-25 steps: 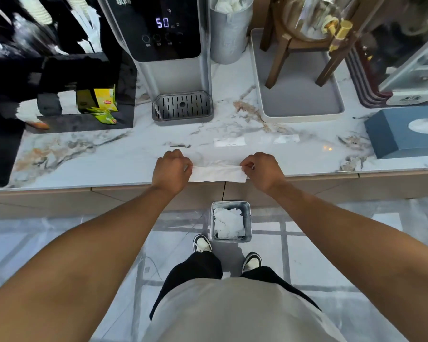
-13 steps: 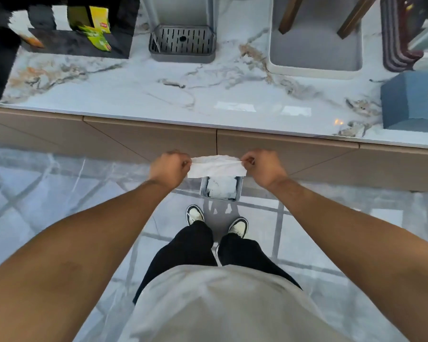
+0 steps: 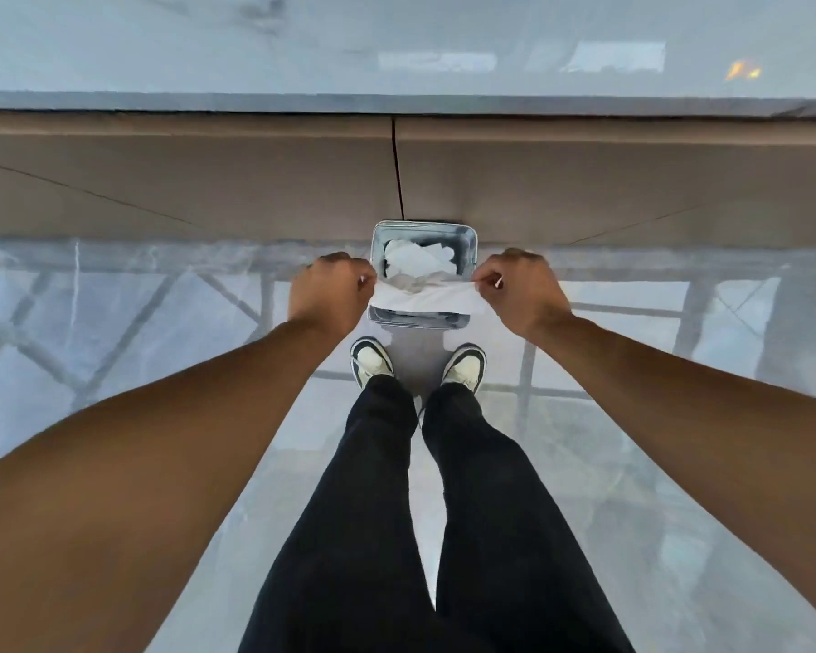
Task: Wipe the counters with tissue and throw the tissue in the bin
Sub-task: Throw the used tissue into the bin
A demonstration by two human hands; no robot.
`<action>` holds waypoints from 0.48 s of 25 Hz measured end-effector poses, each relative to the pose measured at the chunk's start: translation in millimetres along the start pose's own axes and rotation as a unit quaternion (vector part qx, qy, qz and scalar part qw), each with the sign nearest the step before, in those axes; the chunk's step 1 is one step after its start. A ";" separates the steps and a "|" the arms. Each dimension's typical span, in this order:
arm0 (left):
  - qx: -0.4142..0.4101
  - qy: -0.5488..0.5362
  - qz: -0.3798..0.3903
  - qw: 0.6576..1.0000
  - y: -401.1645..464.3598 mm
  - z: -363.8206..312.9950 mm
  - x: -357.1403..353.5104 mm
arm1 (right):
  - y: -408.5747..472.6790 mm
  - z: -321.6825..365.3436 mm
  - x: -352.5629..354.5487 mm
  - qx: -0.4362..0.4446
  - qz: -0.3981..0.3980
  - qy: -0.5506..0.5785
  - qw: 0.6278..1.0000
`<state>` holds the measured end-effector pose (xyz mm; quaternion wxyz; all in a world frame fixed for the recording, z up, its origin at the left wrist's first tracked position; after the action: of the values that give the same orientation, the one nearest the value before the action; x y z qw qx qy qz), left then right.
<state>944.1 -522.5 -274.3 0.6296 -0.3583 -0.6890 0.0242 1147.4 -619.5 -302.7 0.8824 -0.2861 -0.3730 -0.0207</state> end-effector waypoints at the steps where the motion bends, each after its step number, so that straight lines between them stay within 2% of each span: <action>1: -0.004 0.006 0.000 1.000 11.6 4.9 -19.9 | 12.6 -12.7 -14.2 -0.001 0.000 -0.004 1.000; 6: -0.004 0.008 -0.011 1.000 71.7 23.9 -108.2 | 71.9 -68.9 -75.7 -0.025 -0.019 0.014 0.999; 12: 0.000 0.026 -0.004 1.000 101.6 38.6 -156.4 | 102.7 -103.4 -108.3 -0.057 -0.037 0.041 0.997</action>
<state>949.3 -513.0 -464.4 0.6470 -0.3567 -0.6738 0.0124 1161.9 -606.6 -483.2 0.8778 -0.3210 -0.3450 -0.0868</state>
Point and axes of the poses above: each hand's wrist, its own y-axis towards the middle knuckle, its own x-axis out of the back of the hand, z = x × y, the point moved 10 cm from there along y, towards the middle knuckle, and after that the axes turned 7 degrees about y, right-handed, at the moved point
